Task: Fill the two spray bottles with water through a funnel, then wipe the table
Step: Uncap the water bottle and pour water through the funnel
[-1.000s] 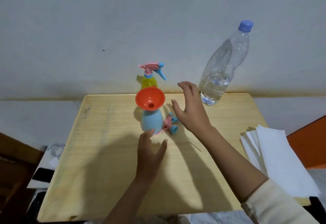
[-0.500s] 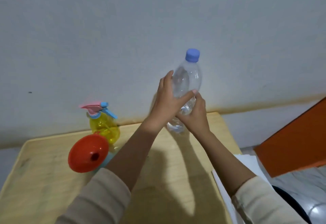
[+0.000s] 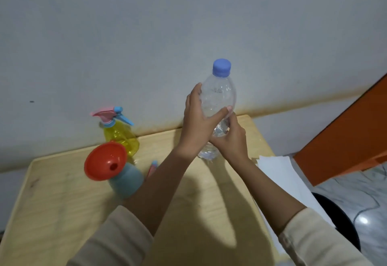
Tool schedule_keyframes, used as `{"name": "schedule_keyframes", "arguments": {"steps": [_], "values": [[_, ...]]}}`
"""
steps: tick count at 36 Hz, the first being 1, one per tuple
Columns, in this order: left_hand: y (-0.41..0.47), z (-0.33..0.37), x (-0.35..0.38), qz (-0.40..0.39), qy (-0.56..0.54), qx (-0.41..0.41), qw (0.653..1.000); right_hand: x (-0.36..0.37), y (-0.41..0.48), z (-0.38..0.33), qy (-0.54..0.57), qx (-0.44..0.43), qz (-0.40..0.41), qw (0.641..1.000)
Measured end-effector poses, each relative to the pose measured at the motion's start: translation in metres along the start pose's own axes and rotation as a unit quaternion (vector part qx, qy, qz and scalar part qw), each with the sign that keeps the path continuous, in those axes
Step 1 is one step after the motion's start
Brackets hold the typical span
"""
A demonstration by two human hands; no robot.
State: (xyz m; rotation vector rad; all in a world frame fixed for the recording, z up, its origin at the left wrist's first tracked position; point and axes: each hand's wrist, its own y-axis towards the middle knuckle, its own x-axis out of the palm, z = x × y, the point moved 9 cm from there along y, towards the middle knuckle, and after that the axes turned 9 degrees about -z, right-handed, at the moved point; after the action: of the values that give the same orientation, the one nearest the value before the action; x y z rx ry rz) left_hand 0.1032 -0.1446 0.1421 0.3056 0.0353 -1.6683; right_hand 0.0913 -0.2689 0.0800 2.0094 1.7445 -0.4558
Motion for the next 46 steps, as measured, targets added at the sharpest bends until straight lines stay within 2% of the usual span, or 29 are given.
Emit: {"name": "schedule_keyframes", "arguments": {"steps": [13, 20, 22, 24, 27, 31, 39, 44, 46], "values": [[-0.093, 0.015, 0.006, -0.023, 0.009, 0.015, 1.0, -0.009, -0.106, -0.003, 0.01, 0.022, 0.006, 1.0], [-0.095, 0.031, 0.004, -0.108, 0.083, 0.03, 0.99, -0.02, -0.109, -0.025, 0.081, 0.007, -0.038, 0.996], [-0.091, 0.046, -0.004, -0.098, 0.107, 0.056, 0.988, -0.029, -0.103, -0.038, 0.124, -0.016, -0.041, 0.991], [-0.085, 0.066, -0.011, -0.089, 0.074, 0.09, 0.989, -0.037, -0.096, -0.054, 0.142, -0.041, -0.049, 0.988], [-0.074, 0.089, -0.005, -0.151, 0.026, 0.096, 0.983, -0.04, -0.086, -0.066, 0.119, -0.049, -0.068, 0.989], [-0.063, 0.094, 0.005, -0.215, 0.062, 0.092, 0.97, -0.04, -0.083, -0.062, 0.105, -0.037, -0.056, 0.992], [-0.065, 0.094, -0.001, -0.119, 0.034, 0.11, 0.986, -0.037, -0.088, -0.058, 0.119, -0.041, -0.055, 0.991], [-0.065, 0.097, -0.004, -0.034, 0.083, 0.121, 0.988, -0.036, -0.085, -0.06, 0.109, -0.041, -0.068, 0.991], [-0.064, 0.098, -0.005, -0.035, 0.092, 0.124, 0.987, -0.035, -0.086, -0.06, 0.111, -0.041, -0.076, 0.99]]}}
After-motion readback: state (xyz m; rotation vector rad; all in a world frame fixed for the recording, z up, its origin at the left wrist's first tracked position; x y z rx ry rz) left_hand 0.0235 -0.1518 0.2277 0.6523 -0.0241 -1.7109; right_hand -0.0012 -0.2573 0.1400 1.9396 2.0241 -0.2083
